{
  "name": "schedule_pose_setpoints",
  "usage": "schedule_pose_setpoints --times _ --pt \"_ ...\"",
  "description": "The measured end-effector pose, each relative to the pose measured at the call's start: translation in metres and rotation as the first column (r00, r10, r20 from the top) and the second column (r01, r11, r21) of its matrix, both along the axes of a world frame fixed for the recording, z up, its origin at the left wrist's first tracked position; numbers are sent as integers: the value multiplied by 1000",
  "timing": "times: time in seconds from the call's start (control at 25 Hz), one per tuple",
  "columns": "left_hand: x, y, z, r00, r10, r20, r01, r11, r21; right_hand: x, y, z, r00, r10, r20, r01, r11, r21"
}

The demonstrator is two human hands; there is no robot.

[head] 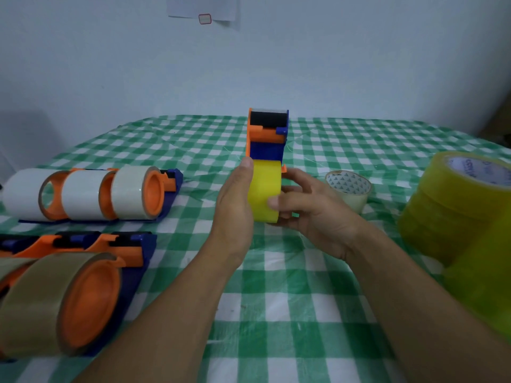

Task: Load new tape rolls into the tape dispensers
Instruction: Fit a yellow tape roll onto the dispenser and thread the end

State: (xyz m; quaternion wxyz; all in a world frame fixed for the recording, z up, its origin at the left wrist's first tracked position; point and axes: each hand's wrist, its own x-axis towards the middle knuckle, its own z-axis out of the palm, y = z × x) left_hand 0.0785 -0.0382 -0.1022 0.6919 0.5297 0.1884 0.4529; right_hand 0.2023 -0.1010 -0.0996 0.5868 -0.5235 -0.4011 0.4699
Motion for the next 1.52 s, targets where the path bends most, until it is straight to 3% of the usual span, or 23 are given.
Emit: schedule_pose_setpoints --times 0.12,0.36,0.6,0.72,0.84,1.04,1.2,1.4,1.52 --pt "0 -1 0 1000 -4 -7 4 1000 2 1 -1 1 1000 -1 -19 2 998 67" --pt "-2 -5 0 998 -33 -57 39 992 122 -8 -3 9 995 -95 25 97 992 -83" --pt "0 -1 -2 999 -50 -18 51 997 53 -3 -3 5 992 -113 57 109 991 71" --pt "-2 -3 -1 998 -47 -44 51 995 91 -4 -4 6 996 -88 33 86 995 53" --pt "-1 -7 -1 996 -61 -63 69 989 134 -5 -6 8 984 -145 102 146 989 2" --pt "0 -6 0 998 -56 -22 57 996 63 -3 -4 4 984 -166 68 157 980 121" --pt "0 0 -3 996 40 -84 -35 997 63 3 -2 -3 969 -200 147 159 955 250" --pt "-2 -3 2 988 64 -138 -52 995 84 1 -6 1 967 -197 163 151 954 258" --pt "-2 -5 2 986 48 -161 -36 996 76 -4 -8 8 934 -284 216 225 938 263"
